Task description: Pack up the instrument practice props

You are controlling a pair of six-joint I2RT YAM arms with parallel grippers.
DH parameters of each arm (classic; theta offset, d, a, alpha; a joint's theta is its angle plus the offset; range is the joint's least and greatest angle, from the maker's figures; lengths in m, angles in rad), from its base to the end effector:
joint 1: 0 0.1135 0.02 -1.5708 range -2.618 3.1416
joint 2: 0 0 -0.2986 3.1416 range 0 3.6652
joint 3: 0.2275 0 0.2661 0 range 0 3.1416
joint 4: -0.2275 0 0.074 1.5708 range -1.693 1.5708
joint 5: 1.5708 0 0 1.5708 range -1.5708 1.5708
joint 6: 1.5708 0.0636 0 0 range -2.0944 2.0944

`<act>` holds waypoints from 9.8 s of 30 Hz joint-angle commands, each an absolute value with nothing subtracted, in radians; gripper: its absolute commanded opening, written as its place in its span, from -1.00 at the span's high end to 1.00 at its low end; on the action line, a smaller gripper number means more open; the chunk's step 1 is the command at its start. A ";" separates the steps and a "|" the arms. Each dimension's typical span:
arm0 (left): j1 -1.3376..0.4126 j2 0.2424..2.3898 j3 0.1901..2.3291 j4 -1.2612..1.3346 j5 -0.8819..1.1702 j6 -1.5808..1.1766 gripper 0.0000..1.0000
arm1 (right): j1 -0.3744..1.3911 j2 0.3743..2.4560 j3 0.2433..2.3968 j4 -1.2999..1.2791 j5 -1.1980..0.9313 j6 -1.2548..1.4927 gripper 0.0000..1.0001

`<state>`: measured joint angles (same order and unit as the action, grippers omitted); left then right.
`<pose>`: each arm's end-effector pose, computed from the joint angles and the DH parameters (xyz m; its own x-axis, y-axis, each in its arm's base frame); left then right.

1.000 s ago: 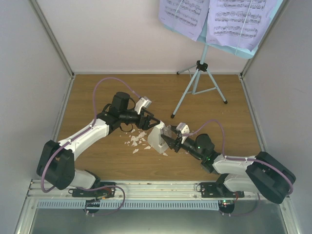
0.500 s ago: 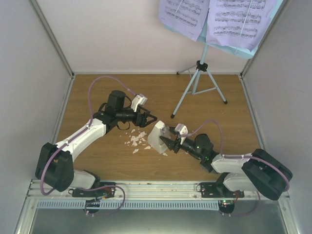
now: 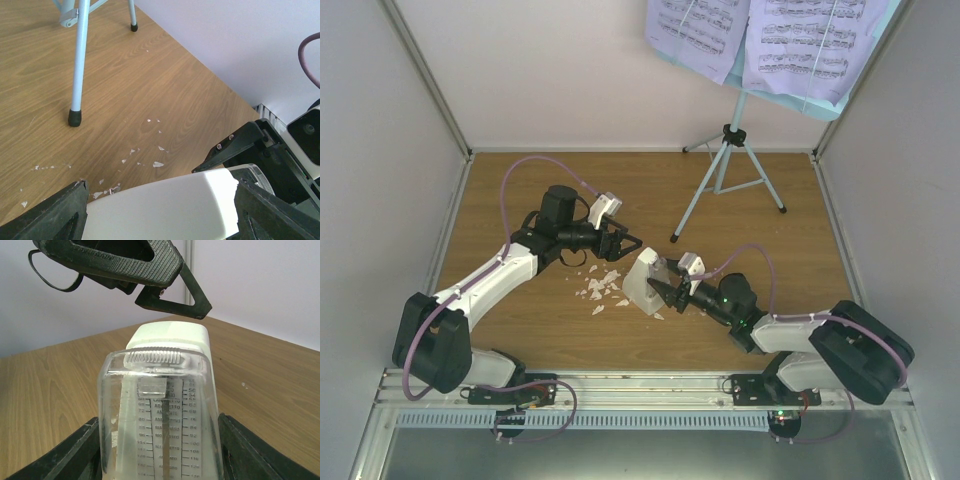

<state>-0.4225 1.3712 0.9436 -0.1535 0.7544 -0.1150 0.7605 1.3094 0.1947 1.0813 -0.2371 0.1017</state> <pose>0.2760 -0.1718 0.2872 -0.5916 0.1743 -0.7872 0.7580 0.4529 -0.4694 0.1684 0.1808 0.1911 -0.1094 0.0322 -0.9935 -0.8333 0.5420 0.1093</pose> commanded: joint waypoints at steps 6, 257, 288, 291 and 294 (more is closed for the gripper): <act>-0.415 1.355 0.939 -0.124 0.756 -0.106 -0.61 | 0.750 1.367 0.193 1.158 -0.257 0.102 0.03; -0.429 1.178 1.067 -0.138 0.284 -0.078 -0.98 | 0.919 1.920 0.633 0.531 0.469 0.657 -0.99; -0.427 1.184 1.067 -0.140 0.274 -0.072 -0.98 | 0.917 1.961 0.645 0.547 0.506 0.576 -0.27; -0.427 1.184 1.068 -0.139 0.272 -0.071 -0.98 | 0.917 1.956 0.641 0.555 0.505 0.569 -0.18; -0.427 1.184 1.068 -0.140 0.270 -0.071 -0.98 | 0.917 1.952 0.637 0.562 0.502 0.565 -0.11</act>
